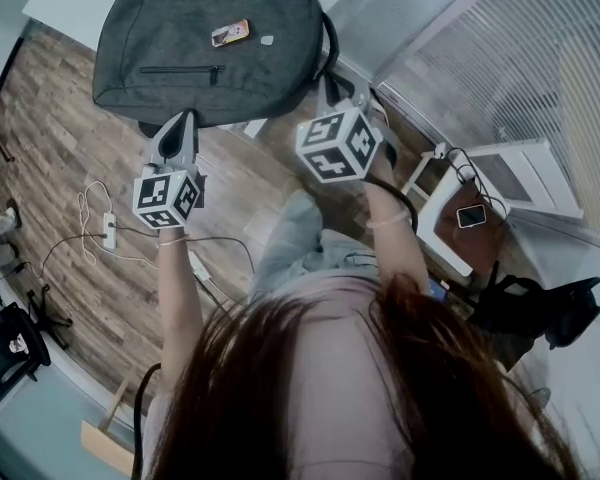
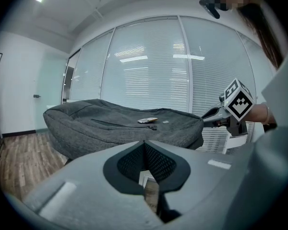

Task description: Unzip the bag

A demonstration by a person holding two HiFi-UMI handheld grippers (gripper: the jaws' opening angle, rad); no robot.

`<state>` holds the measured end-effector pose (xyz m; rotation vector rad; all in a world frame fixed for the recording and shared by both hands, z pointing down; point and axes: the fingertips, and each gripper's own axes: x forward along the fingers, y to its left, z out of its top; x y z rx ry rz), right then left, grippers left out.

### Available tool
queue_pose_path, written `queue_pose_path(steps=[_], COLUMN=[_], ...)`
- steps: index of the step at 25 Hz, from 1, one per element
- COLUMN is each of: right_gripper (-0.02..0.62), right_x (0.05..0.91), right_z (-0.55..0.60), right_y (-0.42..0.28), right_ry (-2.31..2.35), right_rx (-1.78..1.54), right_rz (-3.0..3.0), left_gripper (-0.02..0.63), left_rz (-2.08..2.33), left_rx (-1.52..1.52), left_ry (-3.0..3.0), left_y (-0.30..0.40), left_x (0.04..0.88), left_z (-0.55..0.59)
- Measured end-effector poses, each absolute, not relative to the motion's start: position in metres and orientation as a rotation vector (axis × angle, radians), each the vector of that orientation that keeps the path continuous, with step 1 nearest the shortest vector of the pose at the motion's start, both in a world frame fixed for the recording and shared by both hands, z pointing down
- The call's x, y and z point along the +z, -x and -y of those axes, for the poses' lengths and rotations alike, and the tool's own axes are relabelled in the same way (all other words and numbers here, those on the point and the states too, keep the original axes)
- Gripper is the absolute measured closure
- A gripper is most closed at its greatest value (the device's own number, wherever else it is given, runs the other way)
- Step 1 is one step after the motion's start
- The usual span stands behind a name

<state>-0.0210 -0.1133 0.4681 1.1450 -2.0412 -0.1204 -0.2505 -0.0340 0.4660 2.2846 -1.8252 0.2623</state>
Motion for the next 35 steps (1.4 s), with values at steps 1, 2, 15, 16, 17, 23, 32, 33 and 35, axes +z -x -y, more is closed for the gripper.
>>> queue_pose_path(steps=[1,2,15,16,17,23,32,33,35], right_gripper=[0.580,0.580,0.580,0.580,0.581,0.581,0.581,0.581,0.581], right_x=[0.468,0.468,0.469,0.470,0.471,0.477,0.478,0.479,0.480], right_z=[0.115,0.117,0.133,0.133,0.133,0.132,0.133,0.134,0.134], right_y=[0.021,0.021,0.020,0.020,0.020,0.019,0.021,0.021,0.022], right_ry=[-1.142,-1.140,-1.105,-1.101,-1.097,-1.069,-1.066,-1.065,-1.060], right_rx=[-0.122,-0.123,-0.125,-0.124,-0.120,-0.074,-0.005,-0.001,0.007], right_rz=[2.039,2.037,2.022,2.024,2.026,2.032,2.042,2.042,2.043], left_gripper=[0.598,0.598,0.598,0.598,0.598,0.597,0.597,0.597,0.597], left_rz=[1.824,1.823,1.769,1.763,1.755,1.688,1.624,1.610,1.582], left_rx=[0.259,0.254,0.255,0.257,0.261,0.310,0.393,0.383,0.361], left_ry=[-2.287,-2.288,-2.333,-2.333,-2.330,-2.271,-2.248,-2.256,-2.278], left_y=[0.251,0.251,0.249,0.249,0.249,0.247,0.233,0.229,0.218], left_x=[0.466,0.466,0.467,0.467,0.467,0.465,0.441,0.437,0.430], left_z=[0.034,0.033,0.032,0.033,0.034,0.036,0.046,0.049,0.055])
